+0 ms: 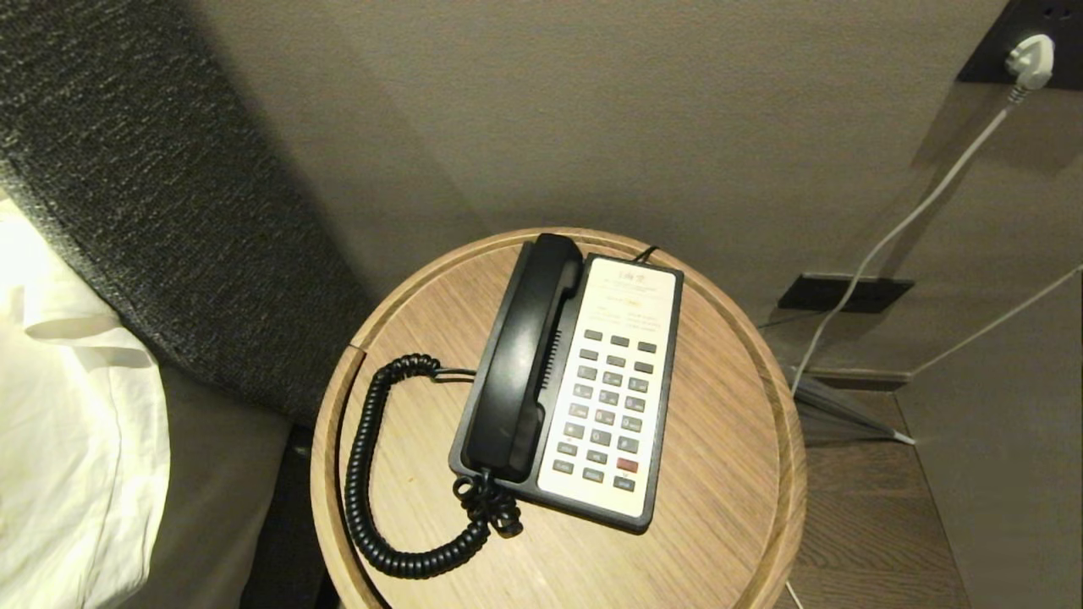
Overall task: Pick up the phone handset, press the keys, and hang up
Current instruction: Pick up the desk phone handset
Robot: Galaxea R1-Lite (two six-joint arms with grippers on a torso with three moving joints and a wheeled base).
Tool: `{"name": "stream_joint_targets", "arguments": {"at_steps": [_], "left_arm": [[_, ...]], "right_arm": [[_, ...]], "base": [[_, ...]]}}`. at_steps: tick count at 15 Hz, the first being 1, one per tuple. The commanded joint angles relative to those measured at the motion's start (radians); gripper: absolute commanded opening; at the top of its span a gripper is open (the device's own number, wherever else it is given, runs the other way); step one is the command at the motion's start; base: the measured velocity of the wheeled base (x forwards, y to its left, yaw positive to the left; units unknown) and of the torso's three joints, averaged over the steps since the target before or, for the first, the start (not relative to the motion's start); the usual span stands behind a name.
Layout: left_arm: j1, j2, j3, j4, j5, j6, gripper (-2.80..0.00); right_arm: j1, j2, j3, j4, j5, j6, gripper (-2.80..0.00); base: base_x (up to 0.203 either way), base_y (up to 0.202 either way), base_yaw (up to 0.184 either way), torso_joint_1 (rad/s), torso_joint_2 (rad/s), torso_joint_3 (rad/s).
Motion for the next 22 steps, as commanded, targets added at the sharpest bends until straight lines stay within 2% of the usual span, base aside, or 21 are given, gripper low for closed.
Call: {"name": "stream_joint_targets", "arguments": {"at_steps": [1, 3, 7, 10, 12, 14, 15, 16, 20, 21, 22], "left_arm": [[-0.010, 0.389, -0.191, 0.047, -0.053, -0.008, -2.80], [-0.078, 0.577, -0.323, 0.085, -0.075, -0.018, -2.80], [-0.348, 0.731, -0.485, 0.197, -0.031, -0.028, -2.80], [-0.506, 0.792, -0.641, 0.297, 0.050, -0.051, -2.80], [-0.588, 0.826, -0.745, 0.385, 0.109, -0.084, -2.80], [-0.650, 0.874, -0.834, 0.451, 0.145, -0.093, -2.80], [-0.684, 0.911, -0.870, 0.467, 0.184, -0.094, -2.80], [-0.720, 0.940, -0.889, 0.474, 0.239, -0.093, -2.80], [-0.822, 1.031, -0.909, 0.476, 0.363, -0.108, -2.80], [-0.842, 1.047, -0.917, 0.475, 0.382, -0.118, -2.40], [-0.858, 1.062, -0.934, 0.476, 0.408, -0.127, 0.00]], "right_arm": [[0.000, 0.000, 0.020, -0.001, 0.000, 0.001, -2.80], [0.000, 0.000, 0.020, -0.001, 0.000, 0.001, -2.80], [0.000, 0.000, 0.020, -0.001, 0.000, 0.001, -2.80], [0.000, 0.000, 0.020, -0.001, 0.000, 0.001, -2.80], [0.000, 0.000, 0.020, -0.001, 0.000, 0.001, -2.80], [0.000, 0.000, 0.020, -0.001, 0.000, 0.001, -2.80], [0.000, 0.000, 0.020, -0.001, 0.000, 0.001, -2.80], [0.000, 0.000, 0.020, -0.001, 0.000, 0.001, -2.80], [0.000, 0.000, 0.020, -0.001, 0.000, 0.001, -2.80], [0.000, 0.000, 0.020, -0.001, 0.000, 0.001, -2.80], [0.000, 0.000, 0.020, -0.001, 0.000, 0.001, -2.80]], "base": [[0.000, 0.000, 0.000, 0.000, 0.00, 0.000], [0.000, 0.000, 0.000, 0.000, 0.00, 0.000], [0.000, 0.000, 0.000, 0.000, 0.00, 0.000], [0.000, 0.000, 0.000, 0.000, 0.00, 0.000], [0.000, 0.000, 0.000, 0.000, 0.00, 0.000], [0.000, 0.000, 0.000, 0.000, 0.00, 0.000], [0.000, 0.000, 0.000, 0.000, 0.00, 0.000], [0.000, 0.000, 0.000, 0.000, 0.00, 0.000], [0.000, 0.000, 0.000, 0.000, 0.00, 0.000], [0.000, 0.000, 0.000, 0.000, 0.00, 0.000], [0.000, 0.000, 0.000, 0.000, 0.00, 0.000]]}}
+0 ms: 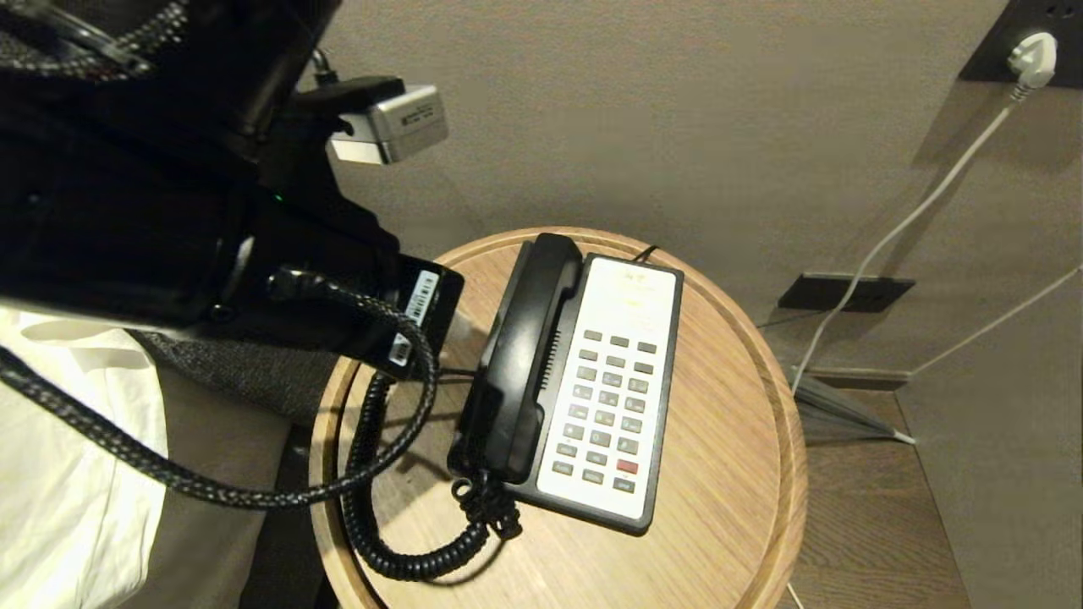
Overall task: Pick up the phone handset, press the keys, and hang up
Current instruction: Pick up the desk phone handset
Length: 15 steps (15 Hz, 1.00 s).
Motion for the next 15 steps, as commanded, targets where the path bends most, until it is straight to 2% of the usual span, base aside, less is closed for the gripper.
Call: {"name": "stream_joint_targets", "arguments": {"at_steps": [1, 4, 7, 10, 15], "left_arm": [[-0.041, 0.056, -0.039, 0.005, 0.048, -0.016, 0.00], [-0.074, 0.102, -0.083, 0.002, 0.151, -0.059, 0.00], [-0.101, 0.130, -0.092, 0.001, 0.178, -0.062, 0.00], [-0.111, 0.154, -0.093, 0.002, 0.233, -0.057, 0.00], [-0.111, 0.155, -0.087, 0.003, 0.239, -0.049, 0.00]], "right_arm": [[0.000, 0.000, 0.020, -0.001, 0.000, 0.000, -2.80], [0.000, 0.000, 0.020, -0.001, 0.000, 0.000, -2.80], [0.000, 0.000, 0.020, -0.001, 0.000, 0.000, -2.80], [0.000, 0.000, 0.020, -0.001, 0.000, 0.000, -2.80], [0.000, 0.000, 0.020, -0.001, 0.000, 0.000, -2.80]], "base": [[0.000, 0.000, 0.000, 0.000, 0.00, 0.000], [0.000, 0.000, 0.000, 0.000, 0.00, 0.000], [0.000, 0.000, 0.000, 0.000, 0.00, 0.000], [0.000, 0.000, 0.000, 0.000, 0.00, 0.000], [0.000, 0.000, 0.000, 0.000, 0.00, 0.000]]}}
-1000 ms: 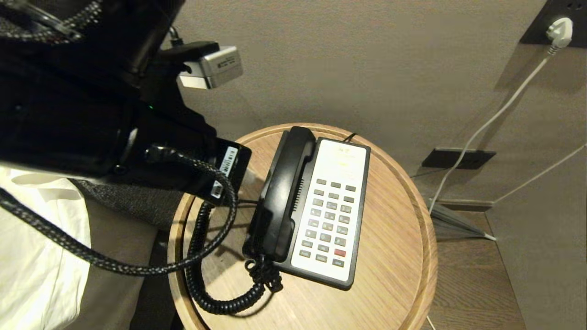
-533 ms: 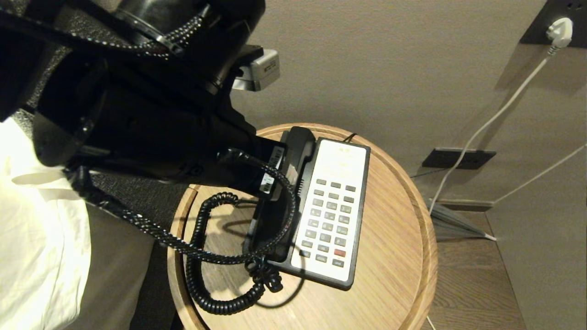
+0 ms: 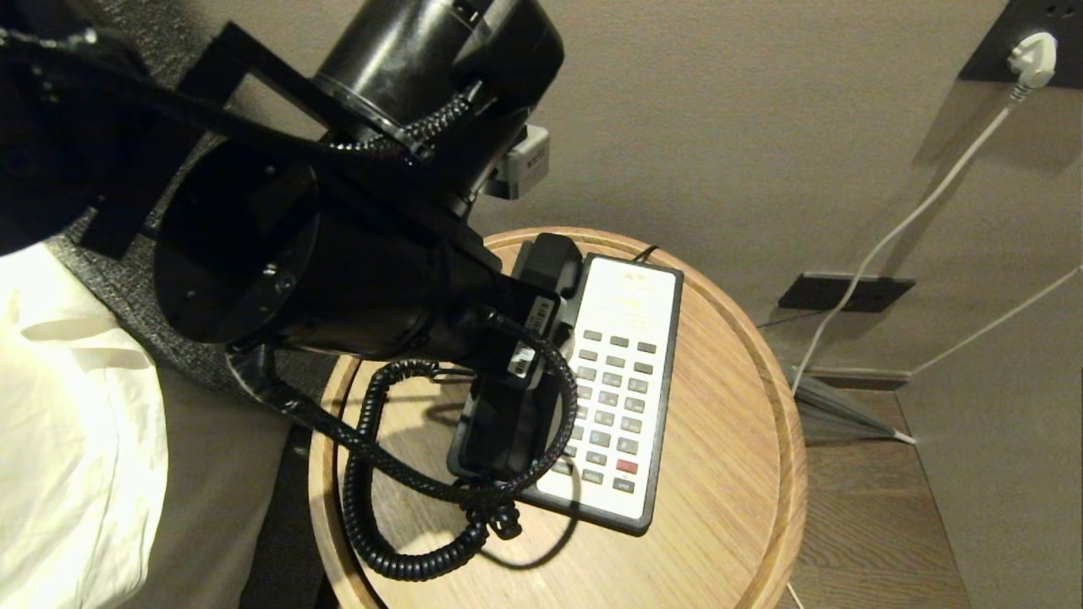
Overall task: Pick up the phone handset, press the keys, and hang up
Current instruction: Pick up the desk phone handset
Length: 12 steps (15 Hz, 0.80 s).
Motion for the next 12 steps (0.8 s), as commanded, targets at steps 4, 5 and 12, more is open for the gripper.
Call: {"name": "stream_joint_targets", "arguments": {"at_steps": [4, 5, 12], "left_arm": [[0.000, 0.007, 0.018, 0.005, 0.004, -0.003, 0.00], [0.002, 0.008, 0.021, 0.005, 0.004, -0.004, 0.00], [0.006, 0.017, 0.027, 0.005, 0.006, -0.004, 0.00]], "right_arm": [[0.000, -0.001, 0.020, -0.001, 0.000, 0.000, -2.80], [0.000, -0.001, 0.020, -0.001, 0.000, 0.000, -2.80], [0.000, -0.001, 0.020, -0.001, 0.000, 0.000, -2.80]], "base": [[0.000, 0.000, 0.000, 0.000, 0.00, 0.000], [0.000, 0.000, 0.000, 0.000, 0.00, 0.000], [0.000, 0.000, 0.000, 0.000, 0.00, 0.000]]}}
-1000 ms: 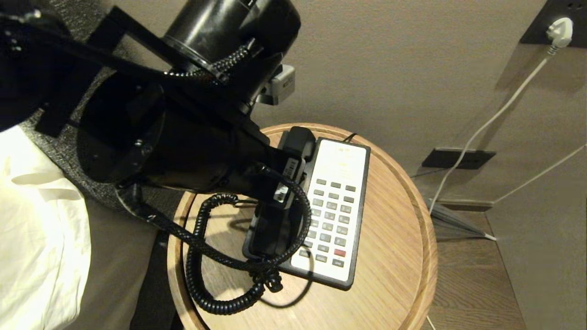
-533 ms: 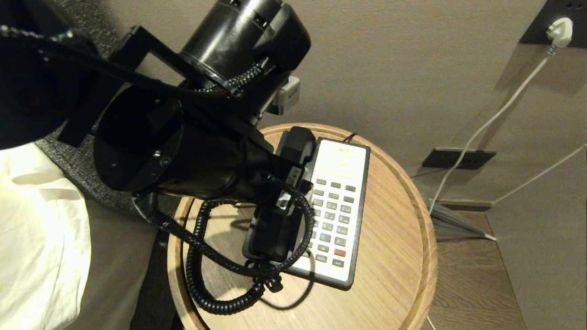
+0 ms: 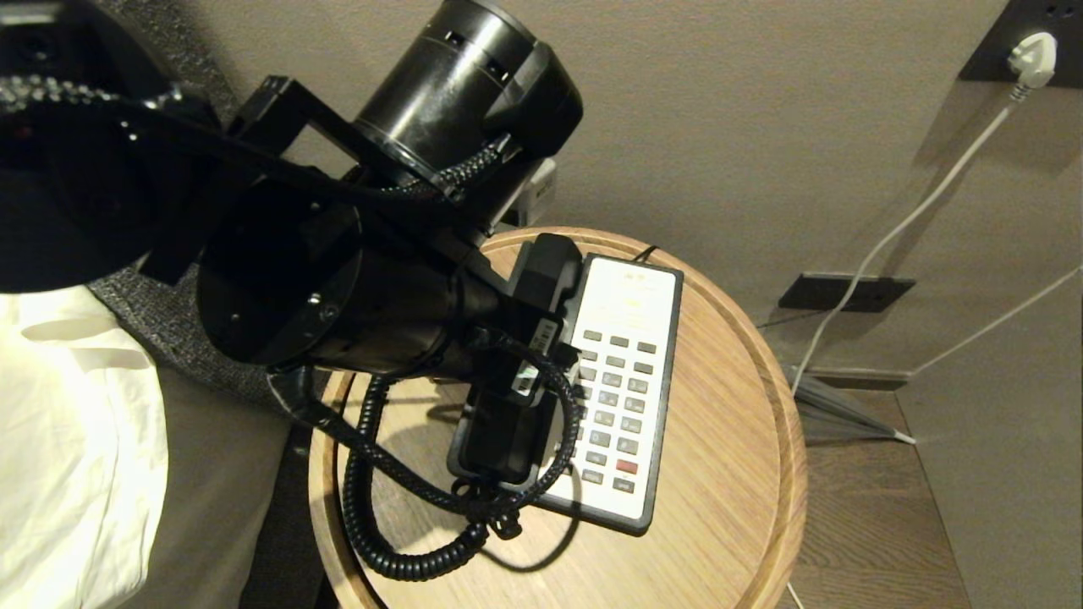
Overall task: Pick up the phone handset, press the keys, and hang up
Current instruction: Pick up the desk phone handset
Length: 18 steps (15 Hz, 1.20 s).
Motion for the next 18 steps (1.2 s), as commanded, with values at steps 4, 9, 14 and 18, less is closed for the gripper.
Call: {"name": "stream_joint_targets", "arguments": {"at_steps": [4, 9, 14, 18], "left_arm": [[0.003, 0.006, 0.000, 0.005, 0.003, -0.002, -2.80], [0.004, 0.009, -0.006, 0.003, 0.005, -0.003, -2.80], [0.003, 0.001, -0.011, 0.002, 0.028, -0.003, -2.80], [0.003, -0.023, -0.015, 0.003, 0.047, -0.002, -2.80]], "right_arm": [[0.000, -0.001, 0.020, -0.001, 0.000, 0.001, -2.80], [0.000, -0.001, 0.020, -0.001, 0.000, 0.001, -2.80], [0.000, -0.001, 0.020, -0.001, 0.000, 0.001, -2.80], [0.000, -0.001, 0.020, -0.001, 0.000, 0.001, -2.80]], "base": [[0.000, 0.000, 0.000, 0.000, 0.00, 0.000], [0.000, 0.000, 0.000, 0.000, 0.00, 0.000], [0.000, 0.000, 0.000, 0.000, 0.00, 0.000], [0.000, 0.000, 0.000, 0.000, 0.00, 0.000]]}}
